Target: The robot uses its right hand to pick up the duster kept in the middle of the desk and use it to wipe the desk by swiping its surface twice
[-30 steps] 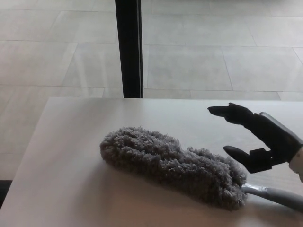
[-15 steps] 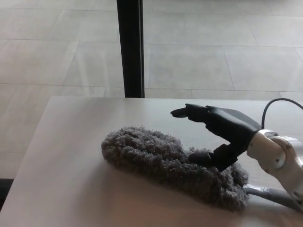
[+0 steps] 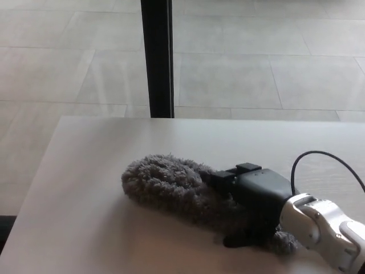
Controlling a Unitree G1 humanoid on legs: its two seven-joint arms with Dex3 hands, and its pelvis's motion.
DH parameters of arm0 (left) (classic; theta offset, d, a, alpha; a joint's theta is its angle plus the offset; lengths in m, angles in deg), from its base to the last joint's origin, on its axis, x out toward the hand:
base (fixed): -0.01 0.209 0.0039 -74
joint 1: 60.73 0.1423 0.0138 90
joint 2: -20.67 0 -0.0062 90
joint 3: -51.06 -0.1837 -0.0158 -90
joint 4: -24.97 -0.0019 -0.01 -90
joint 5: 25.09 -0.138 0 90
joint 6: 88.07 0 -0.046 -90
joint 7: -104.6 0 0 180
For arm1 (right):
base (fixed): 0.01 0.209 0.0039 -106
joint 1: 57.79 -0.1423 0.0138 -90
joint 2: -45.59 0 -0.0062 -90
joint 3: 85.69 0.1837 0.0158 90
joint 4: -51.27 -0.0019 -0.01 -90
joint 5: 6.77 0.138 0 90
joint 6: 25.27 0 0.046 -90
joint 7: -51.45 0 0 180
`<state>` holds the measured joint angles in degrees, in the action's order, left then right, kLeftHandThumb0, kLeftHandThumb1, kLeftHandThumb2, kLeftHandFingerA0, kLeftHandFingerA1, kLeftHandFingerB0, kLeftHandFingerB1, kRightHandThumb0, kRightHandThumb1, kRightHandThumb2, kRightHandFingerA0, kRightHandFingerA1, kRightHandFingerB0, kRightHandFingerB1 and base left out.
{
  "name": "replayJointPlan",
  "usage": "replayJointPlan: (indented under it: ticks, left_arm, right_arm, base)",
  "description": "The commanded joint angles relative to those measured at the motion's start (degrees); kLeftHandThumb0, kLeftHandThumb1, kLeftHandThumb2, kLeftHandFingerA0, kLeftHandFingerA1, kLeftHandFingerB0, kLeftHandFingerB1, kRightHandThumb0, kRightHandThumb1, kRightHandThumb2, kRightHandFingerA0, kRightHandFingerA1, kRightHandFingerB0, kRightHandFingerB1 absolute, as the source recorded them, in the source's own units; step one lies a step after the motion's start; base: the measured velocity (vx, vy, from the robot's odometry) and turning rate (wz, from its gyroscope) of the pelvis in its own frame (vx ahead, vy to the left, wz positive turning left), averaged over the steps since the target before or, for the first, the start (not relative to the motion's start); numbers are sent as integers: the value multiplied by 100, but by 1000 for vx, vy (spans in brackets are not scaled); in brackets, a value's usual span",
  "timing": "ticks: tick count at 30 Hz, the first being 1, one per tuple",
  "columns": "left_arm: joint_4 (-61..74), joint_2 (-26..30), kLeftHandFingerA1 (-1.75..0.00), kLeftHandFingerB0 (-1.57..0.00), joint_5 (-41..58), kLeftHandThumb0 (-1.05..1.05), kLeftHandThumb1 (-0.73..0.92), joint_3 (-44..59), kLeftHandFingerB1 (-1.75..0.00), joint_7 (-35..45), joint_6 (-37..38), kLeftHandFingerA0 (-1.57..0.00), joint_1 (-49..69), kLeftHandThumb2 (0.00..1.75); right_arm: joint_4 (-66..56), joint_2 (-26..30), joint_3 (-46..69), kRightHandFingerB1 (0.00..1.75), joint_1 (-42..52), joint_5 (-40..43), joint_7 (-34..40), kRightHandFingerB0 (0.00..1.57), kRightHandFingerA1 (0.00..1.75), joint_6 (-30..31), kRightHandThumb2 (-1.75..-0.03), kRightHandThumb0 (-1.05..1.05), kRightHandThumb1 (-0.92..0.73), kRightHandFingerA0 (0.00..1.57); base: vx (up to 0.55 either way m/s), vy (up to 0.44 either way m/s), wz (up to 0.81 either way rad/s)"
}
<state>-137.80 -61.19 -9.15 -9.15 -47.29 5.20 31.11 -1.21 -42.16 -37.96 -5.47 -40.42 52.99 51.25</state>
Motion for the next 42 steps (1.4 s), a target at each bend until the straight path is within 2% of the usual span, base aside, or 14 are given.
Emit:
replayJointPlan:
  ticks: [1,3,4,7,8,9,18,20,23,26,32,33,34,42]
  left_arm:
    - [-35,-24,-131,-16,35,-95,86,-24,-121,122,179,-25,-47,57]
    - [-53,-40,-106,-33,25,-101,68,-29,-94,91,172,-50,-63,109]
    - [-46,-40,-131,-16,23,-97,84,-35,-121,124,181,-25,-60,59]
    - [-54,-58,-105,-32,34,-100,68,-26,-94,124,176,-49,-93,109]
    - [-28,-64,-133,-15,41,-92,88,-27,-123,152,192,-24,-87,56]
    - [-24,-70,-105,-32,54,-99,66,-15,-94,167,193,-48,-80,108]
    - [-7,-100,-134,-17,80,-97,87,10,-125,236,233,-24,-67,58]
    - [59,-104,-108,-35,97,-99,69,12,-97,303,276,-50,-54,111]
    - [61,-108,-135,-18,147,-99,90,57,-128,345,245,-24,-92,59]
    - [56,-110,-109,-37,143,-103,73,56,-100,357,254,-51,-101,115]
    - [35,-126,-107,-33,196,-99,72,85,-96,426,308,-50,-131,115]
    - [53,-128,-130,-20,178,-100,91,63,-123,392,324,-26,-129,65]
    - [101,-147,-106,-34,208,-97,73,75,-95,422,340,-50,-111,115]
    - [119,-137,-108,-33,267,-100,76,118,-95,454,301,-52,-148,117]
  right_arm:
    - [749,193,-190,34,521,-807,1170,25,57,-180,-65,-40,-82,24]
    - [923,249,-163,37,549,-790,1411,31,99,-497,-64,-38,-84,44]
    - [1037,301,-193,44,553,-841,1570,40,142,-683,-69,-36,-84,69]
    - [1140,426,-276,50,603,-1043,2148,56,166,-1028,-74,-26,-76,87]
    - [1202,438,-301,53,601,-1109,2384,63,169,-1157,-76,-26,-76,90]
    - [1206,459,-323,54,609,-1157,2513,68,173,-1223,-77,-27,-75,83]
    - [1509,609,-635,84,554,-1469,3306,78,170,-1900,-91,-28,-69,86]
    - [1565,629,-860,127,512,-1918,4257,72,171,-1701,-82,-41,-77,93]
    - [1560,630,-655,131,593,-1530,3857,66,175,-1861,-84,-39,-76,94]
    - [1539,696,-639,121,627,-1494,3730,70,173,-1917,-81,-37,-73,93]
    - [1852,641,-689,126,679,-1550,3988,72,173,-2190,-91,-31,-68,96]
    - [1816,684,-788,136,668,-1683,3867,71,175,-2089,-96,-28,-66,94]
    - [1819,686,-757,143,705,-1596,3656,72,174,-2096,-101,-25,-61,91]
    - [2088,757,-672,150,524,-1462,3171,73,169,-2021,-103,-24,-61,82]
  base:
    - [0,0,0]
    - [0,0,0]
    - [0,0,0]
    - [0,0,0]
    - [0,0,0]
    - [0,0,0]
    - [0,0,0]
    - [0,0,0]
    - [0,0,0]
    - [0,0,0]
    - [0,0,0]
    - [0,0,0]
    - [0,0,0]
    - [0,0,0]
